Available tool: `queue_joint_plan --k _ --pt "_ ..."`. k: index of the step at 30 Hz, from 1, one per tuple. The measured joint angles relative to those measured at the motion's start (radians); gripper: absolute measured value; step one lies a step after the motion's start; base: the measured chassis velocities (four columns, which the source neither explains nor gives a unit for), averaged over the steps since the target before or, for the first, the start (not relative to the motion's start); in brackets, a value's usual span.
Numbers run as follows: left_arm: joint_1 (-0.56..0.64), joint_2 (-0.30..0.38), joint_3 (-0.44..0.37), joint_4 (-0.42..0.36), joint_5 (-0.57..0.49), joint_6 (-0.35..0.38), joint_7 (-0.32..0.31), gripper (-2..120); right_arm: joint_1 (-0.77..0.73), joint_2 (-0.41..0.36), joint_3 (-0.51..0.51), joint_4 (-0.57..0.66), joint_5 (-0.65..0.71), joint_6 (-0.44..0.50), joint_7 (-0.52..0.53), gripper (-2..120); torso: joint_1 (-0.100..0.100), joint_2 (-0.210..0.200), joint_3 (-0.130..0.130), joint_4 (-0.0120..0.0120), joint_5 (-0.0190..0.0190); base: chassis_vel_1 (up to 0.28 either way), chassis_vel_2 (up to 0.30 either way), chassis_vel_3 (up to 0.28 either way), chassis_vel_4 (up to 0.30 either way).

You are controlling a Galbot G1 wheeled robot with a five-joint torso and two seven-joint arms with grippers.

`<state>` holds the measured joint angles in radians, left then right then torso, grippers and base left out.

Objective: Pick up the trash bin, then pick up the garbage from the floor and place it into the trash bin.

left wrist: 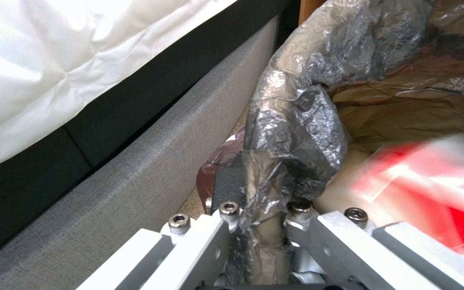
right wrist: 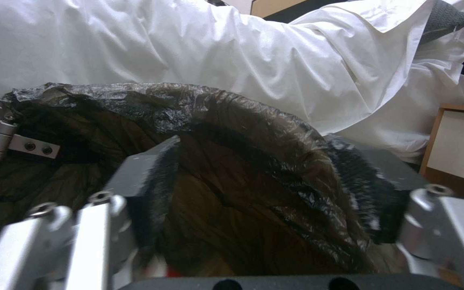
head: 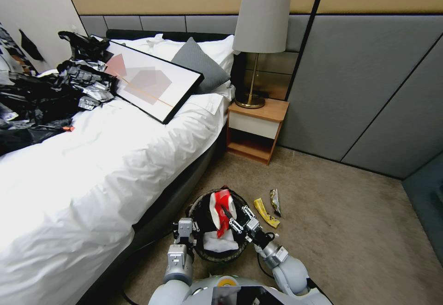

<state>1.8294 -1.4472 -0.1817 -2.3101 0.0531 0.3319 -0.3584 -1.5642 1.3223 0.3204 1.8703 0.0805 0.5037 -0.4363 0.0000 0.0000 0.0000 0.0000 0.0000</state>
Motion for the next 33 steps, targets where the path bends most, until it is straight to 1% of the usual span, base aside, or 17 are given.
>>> queue_joint_plan --k 4,8,17,20,21,23,24,25,26,27,28,29,30,31,32,33 --pt "-0.002 0.000 0.000 0.001 0.000 0.000 0.000 0 0.001 0.001 0.001 0.000 0.000 0.000 0.002 97 0.000 0.000 0.000 0.0000 0.0000 0.000 0.000 0.000 0.000" --pt "-0.003 0.000 0.000 0.002 0.000 0.000 0.000 0 0.001 0.001 0.002 0.006 0.000 0.000 0.003 100 0.000 0.000 0.000 0.0000 0.0000 0.000 0.000 0.000 0.000" --pt "-0.003 0.000 0.000 0.003 -0.001 0.001 0.000 0 -0.004 0.001 0.013 0.028 -0.005 0.002 0.007 100 0.000 0.000 0.000 0.0000 0.0000 0.000 0.000 0.000 0.000" --pt "-0.003 0.000 -0.002 0.003 -0.001 0.001 0.001 0 -0.022 0.010 0.030 0.081 -0.028 0.020 0.050 100 0.000 0.000 0.000 0.0001 0.0001 0.000 0.000 0.000 0.000" --pt "-0.003 0.000 -0.002 0.003 -0.001 0.001 0.001 0 -0.022 0.010 0.030 0.081 -0.028 0.020 0.050 100 0.000 0.000 0.000 0.0001 0.0001 0.000 0.000 0.000 0.000" --pt "-0.002 0.000 -0.006 0.003 -0.002 0.001 0.001 0 -0.056 0.029 0.057 0.173 -0.085 0.013 0.138 100 0.000 0.000 0.000 0.0001 -0.0001 0.000 0.000 0.000 0.000" --pt "-0.002 0.000 -0.007 0.003 -0.002 0.001 0.001 0 -0.062 0.033 0.062 0.187 -0.098 0.009 0.154 100 0.000 0.000 0.000 0.0001 -0.0002 0.000 0.000 0.000 0.000" --pt "-0.002 -0.001 -0.012 0.003 -0.004 0.001 0.001 0 -0.093 0.057 0.087 0.247 -0.157 0.000 0.227 100 0.000 0.000 0.000 -0.0003 -0.0005 0.000 0.000 0.000 0.000" --pt "-0.002 -0.001 -0.012 0.003 -0.004 0.001 0.001 0 -0.093 0.057 0.087 0.247 -0.157 0.000 0.227 100 0.000 0.000 0.000 -0.0003 -0.0005 0.000 0.000 0.000 0.000" --pt "-0.002 -0.002 -0.014 0.003 -0.006 0.001 0.000 0 -0.105 0.068 0.097 0.268 -0.179 0.001 0.261 100 0.000 0.000 0.000 -0.0005 -0.0003 0.000 0.000 0.000 0.000" --pt "-0.002 -0.002 -0.016 0.003 -0.008 0.000 0.000 0 -0.130 0.085 0.115 0.301 -0.214 0.003 0.314 100 0.000 0.000 0.000 0.0005 0.0002 0.000 0.000 0.000 0.000" --pt "-0.002 -0.001 -0.017 0.003 -0.009 0.000 0.000 0 -0.154 0.099 0.124 0.328 -0.238 0.006 0.358 100 0.000 0.000 0.000 -0.0003 0.0001 0.000 0.000 0.000 0.000" --pt "-0.002 -0.001 -0.017 0.003 -0.009 0.000 0.000 0 -0.154 0.099 0.124 0.328 -0.238 0.006 0.358 100 0.000 0.000 0.000 -0.0003 0.0001 0.000 0.000 0.000 0.000" --pt "-0.003 -0.001 -0.018 0.003 -0.011 0.000 0.000 0 -0.185 0.114 0.134 0.354 -0.265 0.004 0.409 100 0.000 0.000 0.000 0.0000 -0.0005 0.000 0.000 0.000 0.000" --pt "-0.003 -0.001 -0.019 0.003 -0.013 0.000 0.000 0 -0.213 0.128 0.145 0.373 -0.285 -0.001 0.448 100 0.000 0.000 0.000 -0.0003 0.0000 0.000 0.000 0.000 0.000" --pt "-0.003 -0.001 -0.020 0.003 -0.016 0.000 0.000 0 -0.228 0.136 0.152 0.381 -0.295 -0.002 0.466 100 0.000 0.000 0.000 -0.0002 0.0000 0.000 0.000 0.000 0.000"
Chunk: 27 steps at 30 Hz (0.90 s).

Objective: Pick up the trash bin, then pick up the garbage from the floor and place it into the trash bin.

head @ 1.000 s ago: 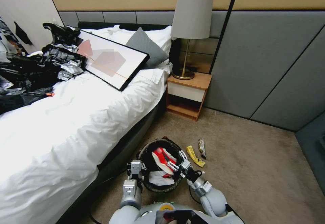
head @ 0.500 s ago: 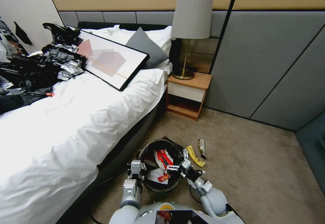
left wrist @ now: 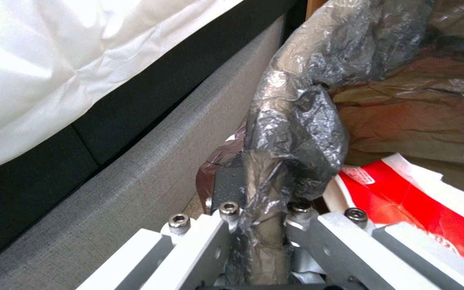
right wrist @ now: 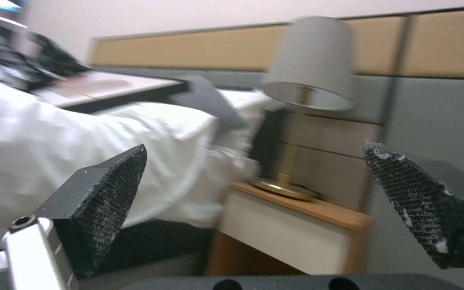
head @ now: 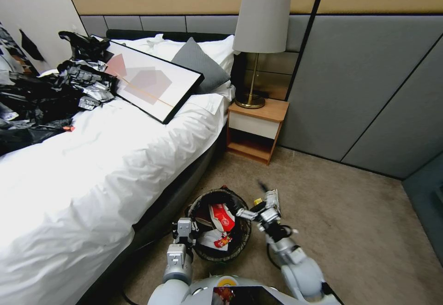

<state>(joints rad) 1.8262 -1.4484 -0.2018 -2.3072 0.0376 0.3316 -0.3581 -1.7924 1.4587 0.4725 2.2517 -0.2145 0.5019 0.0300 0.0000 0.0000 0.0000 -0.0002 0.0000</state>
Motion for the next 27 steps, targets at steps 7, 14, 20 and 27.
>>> queue_joint_plan --k 7,14,20,27 --pt "0.000 0.002 -0.027 -0.017 -0.021 0.001 -0.001 0 -0.087 0.091 0.062 0.005 -0.011 0.062 0.053 100 0.000 0.000 0.000 0.0003 -0.0001 0.000 0.000 0.000 0.000" --pt "-0.001 0.000 -0.045 -0.032 -0.032 0.003 -0.001 0 -0.099 0.125 0.078 -0.018 0.006 0.083 0.053 100 0.000 0.000 0.000 0.0002 -0.0001 0.000 0.000 0.000 0.000" --pt "-0.002 -0.001 -0.053 -0.035 -0.036 0.003 -0.001 0 -0.081 0.128 0.081 -0.040 0.019 0.077 0.052 100 0.000 0.000 0.000 0.0002 0.0000 0.000 0.000 0.000 0.000" --pt "-0.002 -0.003 -0.054 -0.036 -0.036 0.003 -0.001 0 -0.058 0.117 0.098 -0.046 0.044 0.050 0.043 100 0.000 0.000 0.000 0.0002 0.0000 0.000 0.000 0.000 0.000"
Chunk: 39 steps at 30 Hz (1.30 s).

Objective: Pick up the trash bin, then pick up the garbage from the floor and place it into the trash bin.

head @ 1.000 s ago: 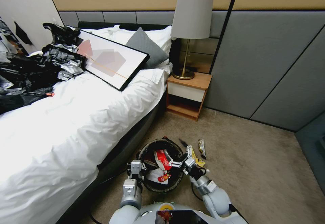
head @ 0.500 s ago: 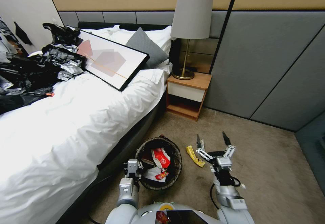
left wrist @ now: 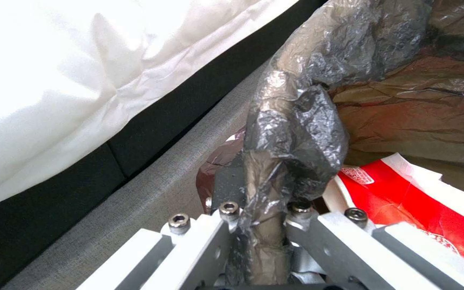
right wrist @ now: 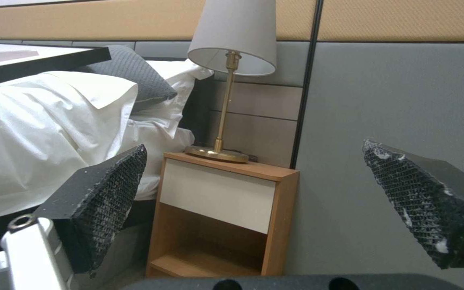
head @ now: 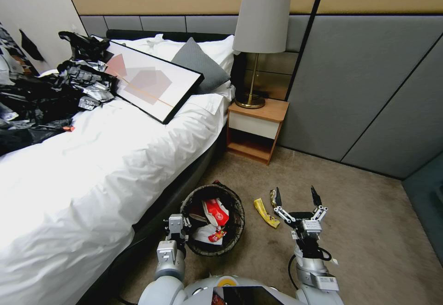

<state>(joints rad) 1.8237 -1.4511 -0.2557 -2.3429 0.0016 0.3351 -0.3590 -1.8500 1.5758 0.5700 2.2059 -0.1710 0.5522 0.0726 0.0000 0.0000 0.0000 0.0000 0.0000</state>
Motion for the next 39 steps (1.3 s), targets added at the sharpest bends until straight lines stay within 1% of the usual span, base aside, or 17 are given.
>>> queue_joint_plan --k 4,8,9,11,12,13,16,17,20,21,28,29,30,33,34,38,39 --pt "0.000 -0.001 0.000 0.000 0.000 0.001 0.000 0 0.029 -0.017 0.016 0.000 0.030 -0.045 -0.008 100 0.000 0.000 0.000 -0.0001 0.0000 0.000 0.000 0.000 0.000" --pt "0.000 -0.001 0.001 -0.001 0.001 0.002 0.000 0 0.137 -0.079 0.046 -0.024 0.131 -0.178 -0.042 100 0.000 0.000 0.000 0.0000 0.0001 0.000 0.000 0.000 0.000" --pt "0.000 -0.001 0.001 -0.001 0.001 0.002 0.000 0 0.137 -0.079 0.046 -0.024 0.131 -0.178 -0.042 100 0.000 0.000 0.000 0.0000 0.0001 0.000 0.000 0.000 0.000" --pt "0.001 -0.002 0.003 -0.001 0.002 0.002 -0.001 0 0.214 -0.122 0.048 -0.069 0.196 -0.273 -0.059 100 0.000 0.000 0.000 0.0004 0.0002 0.000 0.000 0.000 0.000" --pt "0.001 -0.002 0.003 -0.001 0.003 0.002 -0.001 0 0.241 -0.139 0.045 -0.093 0.214 -0.308 -0.064 100 0.000 0.000 0.000 -0.0001 0.0001 0.000 0.000 0.000 0.000" --pt "0.001 -0.002 0.003 -0.001 0.003 0.002 -0.001 0 0.241 -0.139 0.045 -0.093 0.214 -0.308 -0.064 100 0.000 0.000 0.000 -0.0001 0.0001 0.000 0.000 0.000 0.000" --pt "0.001 -0.003 0.003 -0.003 0.003 0.002 -0.001 0 0.330 -0.183 0.028 -0.195 0.240 -0.404 -0.079 100 0.000 0.000 0.000 0.0001 0.0000 0.000 0.000 0.000 0.000" --pt "0.001 -0.003 0.003 -0.003 0.003 0.002 -0.001 0 0.330 -0.183 0.028 -0.195 0.240 -0.404 -0.079 100 0.000 0.000 0.000 0.0001 0.0000 0.000 0.000 0.000 0.000" --pt "0.001 -0.004 0.004 -0.003 0.004 0.003 -0.001 0 0.409 -0.216 0.004 -0.318 0.243 -0.458 -0.099 100 0.000 0.000 0.000 0.0001 0.0001 0.000 0.000 0.000 0.000" --pt "0.001 -0.004 0.004 -0.003 0.004 0.003 -0.001 0 0.409 -0.216 0.004 -0.318 0.243 -0.458 -0.099 100 0.000 0.000 0.000 0.0001 0.0001 0.000 0.000 0.000 0.000" --pt "0.002 -0.004 0.003 -0.002 0.005 0.003 -0.001 0 0.491 -0.251 -0.034 -0.510 0.233 -0.504 -0.172 100 0.000 0.000 0.000 0.0000 -0.0001 0.000 0.000 0.000 0.000" --pt "0.002 -0.004 0.003 -0.001 0.005 0.003 -0.001 0 0.501 -0.252 -0.037 -0.544 0.227 -0.505 -0.182 100 0.000 0.000 0.000 0.0000 0.0000 0.000 0.000 0.000 0.000" --pt "0.002 -0.004 0.003 -0.001 0.005 0.003 -0.001 0 0.501 -0.252 -0.037 -0.544 0.227 -0.505 -0.182 100 0.000 0.000 0.000 0.0000 0.0000 0.000 0.000 0.000 0.000" --pt "0.005 -0.003 0.003 0.000 0.007 0.003 -0.001 0 0.527 -0.250 -0.047 -0.653 0.210 -0.502 -0.219 100 0.000 0.000 0.000 -0.0001 0.0000 0.000 0.000 0.000 0.000" --pt "0.005 -0.003 0.003 0.000 0.007 0.003 -0.001 0 0.527 -0.250 -0.047 -0.653 0.210 -0.502 -0.219 100 0.000 0.000 0.000 -0.0001 0.0000 0.000 0.000 0.000 0.000" --pt "0.010 -0.002 0.002 -0.002 0.009 0.003 -0.002 0 0.560 -0.244 -0.052 -0.768 0.190 -0.482 -0.243 100 0.000 0.000 0.000 0.0001 -0.0002 0.000 0.000 0.000 0.000" --pt "0.010 -0.002 0.002 -0.002 0.009 0.003 -0.002 0 0.560 -0.244 -0.052 -0.768 0.190 -0.482 -0.243 100 0.000 0.000 0.000 0.0001 -0.0002 0.000 0.000 0.000 0.000"
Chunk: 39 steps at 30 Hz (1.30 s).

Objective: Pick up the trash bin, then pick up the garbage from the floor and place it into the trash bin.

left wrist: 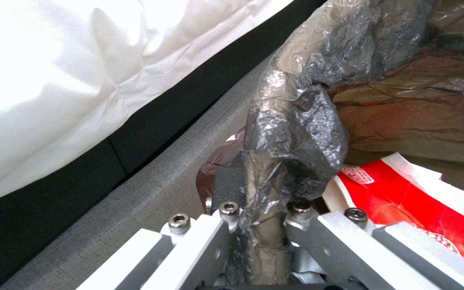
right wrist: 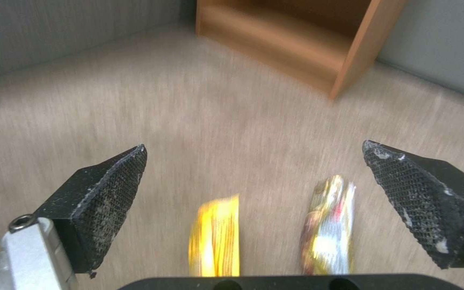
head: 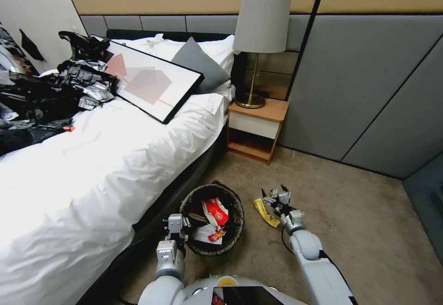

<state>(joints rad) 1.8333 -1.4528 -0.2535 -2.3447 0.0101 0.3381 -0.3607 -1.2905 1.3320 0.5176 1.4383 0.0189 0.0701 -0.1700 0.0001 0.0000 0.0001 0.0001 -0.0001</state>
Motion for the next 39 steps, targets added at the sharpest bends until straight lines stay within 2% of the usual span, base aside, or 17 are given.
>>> queue_joint_plan --k 8,18,27,31,33,39 --pt "0.004 0.000 0.002 -0.003 0.005 0.000 0.000 0 0.027 0.003 0.007 -0.104 -0.020 0.030 -0.020 100 0.000 0.000 0.000 -0.0001 0.0000 0.000 0.000 0.000 0.000" --pt "0.002 0.000 0.006 -0.001 0.006 0.000 -0.001 0 0.024 0.012 0.018 -0.159 -0.048 0.077 -0.075 100 0.000 0.000 0.000 -0.0001 0.0000 0.000 0.000 0.000 0.000" --pt "0.001 0.000 0.006 0.001 0.006 -0.001 -0.001 0 0.054 0.029 0.023 -0.259 -0.086 0.111 -0.098 100 0.000 0.000 0.000 -0.0001 0.0002 0.000 0.000 0.000 0.000" --pt "0.001 0.000 0.006 0.000 0.005 -0.001 -0.001 0 0.072 0.037 0.027 -0.316 -0.100 0.123 -0.103 96 0.000 0.000 0.000 -0.0001 0.0002 0.000 0.000 0.000 0.000" --pt "0.001 0.000 0.005 -0.001 0.004 -0.001 -0.002 0 0.091 0.040 0.033 -0.363 -0.108 0.140 -0.107 91 0.000 0.000 0.000 -0.0001 0.0001 0.000 0.000 0.000 0.000" --pt "0.004 -0.001 0.003 -0.003 0.004 -0.002 -0.002 0 0.130 0.040 0.048 -0.446 -0.116 0.164 -0.112 89 0.000 0.000 0.000 0.0000 0.0001 0.000 0.000 0.000 0.000"
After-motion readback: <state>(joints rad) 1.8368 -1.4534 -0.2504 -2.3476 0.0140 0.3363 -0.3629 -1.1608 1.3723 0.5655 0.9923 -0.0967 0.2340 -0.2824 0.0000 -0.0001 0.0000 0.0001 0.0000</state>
